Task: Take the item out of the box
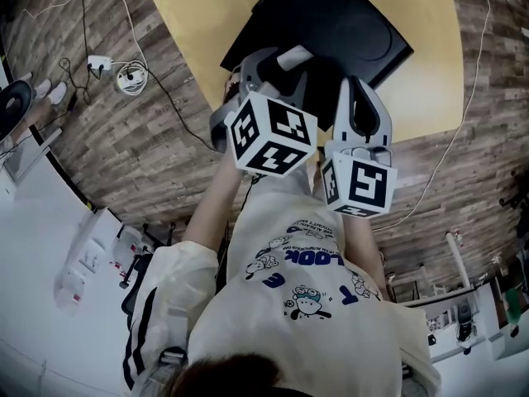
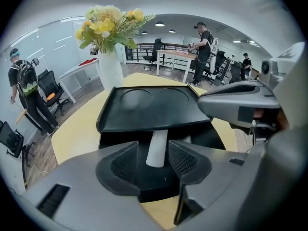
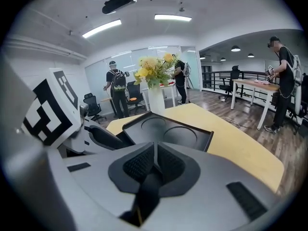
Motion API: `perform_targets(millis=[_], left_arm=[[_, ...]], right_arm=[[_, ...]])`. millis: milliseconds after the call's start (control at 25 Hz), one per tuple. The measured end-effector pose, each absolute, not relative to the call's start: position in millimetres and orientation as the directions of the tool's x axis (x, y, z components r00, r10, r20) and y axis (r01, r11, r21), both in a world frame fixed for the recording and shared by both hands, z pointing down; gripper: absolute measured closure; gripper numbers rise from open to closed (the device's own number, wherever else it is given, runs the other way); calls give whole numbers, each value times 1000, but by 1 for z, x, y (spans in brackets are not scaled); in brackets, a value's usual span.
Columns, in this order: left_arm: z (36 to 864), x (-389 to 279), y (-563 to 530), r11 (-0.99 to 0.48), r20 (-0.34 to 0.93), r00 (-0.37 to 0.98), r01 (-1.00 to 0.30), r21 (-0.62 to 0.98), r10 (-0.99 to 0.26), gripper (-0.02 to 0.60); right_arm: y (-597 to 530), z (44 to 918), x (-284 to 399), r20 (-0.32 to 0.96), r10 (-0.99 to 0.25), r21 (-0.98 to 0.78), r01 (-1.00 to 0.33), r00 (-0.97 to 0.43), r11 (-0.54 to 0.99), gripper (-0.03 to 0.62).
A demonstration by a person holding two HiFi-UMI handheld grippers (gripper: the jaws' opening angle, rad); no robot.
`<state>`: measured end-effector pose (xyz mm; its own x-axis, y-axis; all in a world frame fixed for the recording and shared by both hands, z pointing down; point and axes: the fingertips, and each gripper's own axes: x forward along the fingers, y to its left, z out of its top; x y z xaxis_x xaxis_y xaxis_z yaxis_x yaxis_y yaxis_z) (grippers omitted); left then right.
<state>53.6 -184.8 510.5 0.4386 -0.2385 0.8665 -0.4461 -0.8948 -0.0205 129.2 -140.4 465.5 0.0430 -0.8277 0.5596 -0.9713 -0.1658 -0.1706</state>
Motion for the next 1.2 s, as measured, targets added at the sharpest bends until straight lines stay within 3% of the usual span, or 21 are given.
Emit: perform_targets(millis=[560,1200], left_arm=[[538,62,-181,-939,929,337,-343,-32,-155,367],[559,68,-183,-942,953,281,-334,-15,-114,367]], right_arm=[[-136,472,135,576,-816,-191,-961,56,-201,553],[-135,477,143,585,-808,-205,-951,72,-233,553]])
